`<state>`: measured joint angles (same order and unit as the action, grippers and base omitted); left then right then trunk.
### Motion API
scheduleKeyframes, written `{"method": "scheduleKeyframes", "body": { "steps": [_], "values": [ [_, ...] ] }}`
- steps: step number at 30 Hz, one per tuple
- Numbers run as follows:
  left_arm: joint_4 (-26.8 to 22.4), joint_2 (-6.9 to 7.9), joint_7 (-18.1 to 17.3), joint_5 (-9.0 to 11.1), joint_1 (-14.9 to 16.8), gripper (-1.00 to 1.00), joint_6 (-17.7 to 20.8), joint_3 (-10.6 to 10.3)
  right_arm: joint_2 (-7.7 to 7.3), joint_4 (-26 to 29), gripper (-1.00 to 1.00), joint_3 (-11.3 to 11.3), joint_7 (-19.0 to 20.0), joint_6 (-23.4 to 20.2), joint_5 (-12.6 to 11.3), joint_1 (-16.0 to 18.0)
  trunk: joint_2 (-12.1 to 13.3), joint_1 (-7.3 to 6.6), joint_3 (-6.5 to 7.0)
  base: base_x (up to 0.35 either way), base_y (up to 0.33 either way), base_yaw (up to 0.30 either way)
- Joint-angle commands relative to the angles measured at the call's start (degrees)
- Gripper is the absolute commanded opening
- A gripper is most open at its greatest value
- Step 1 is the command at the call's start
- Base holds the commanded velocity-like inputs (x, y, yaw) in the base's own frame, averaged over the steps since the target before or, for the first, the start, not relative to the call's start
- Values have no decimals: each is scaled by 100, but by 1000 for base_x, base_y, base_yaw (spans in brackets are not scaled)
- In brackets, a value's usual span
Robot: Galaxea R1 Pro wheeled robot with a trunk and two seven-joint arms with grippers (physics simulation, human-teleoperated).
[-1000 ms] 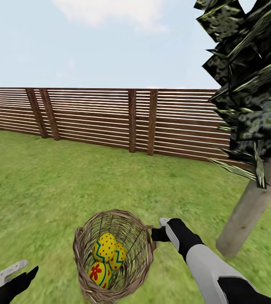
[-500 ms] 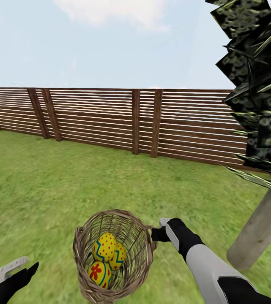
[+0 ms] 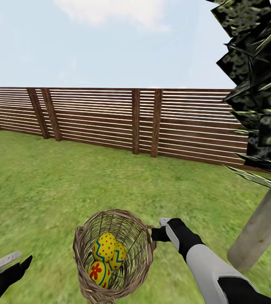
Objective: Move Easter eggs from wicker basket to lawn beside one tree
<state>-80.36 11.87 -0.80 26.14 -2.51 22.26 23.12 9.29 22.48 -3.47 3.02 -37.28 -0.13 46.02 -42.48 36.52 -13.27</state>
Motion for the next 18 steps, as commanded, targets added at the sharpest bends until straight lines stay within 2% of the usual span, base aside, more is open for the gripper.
{"method": "scheduleKeyframes", "body": {
  "steps": [1,13,18],
  "values": [
    [-7,0,-8,37,0,100,33,14,8,10,-100,-48,14,-28,-77,4,-49,24,-26,0,0,0],
    [-23,-7,-17,40,-4,100,23,26,3,10,-100,-57,11,-25,-83,4,-89,46,-44,0,0,0],
    [-24,-9,-17,40,-4,100,24,26,-1,3,-100,-57,6,-25,-79,4,-289,156,-133,0,0,0]
  ]
}}
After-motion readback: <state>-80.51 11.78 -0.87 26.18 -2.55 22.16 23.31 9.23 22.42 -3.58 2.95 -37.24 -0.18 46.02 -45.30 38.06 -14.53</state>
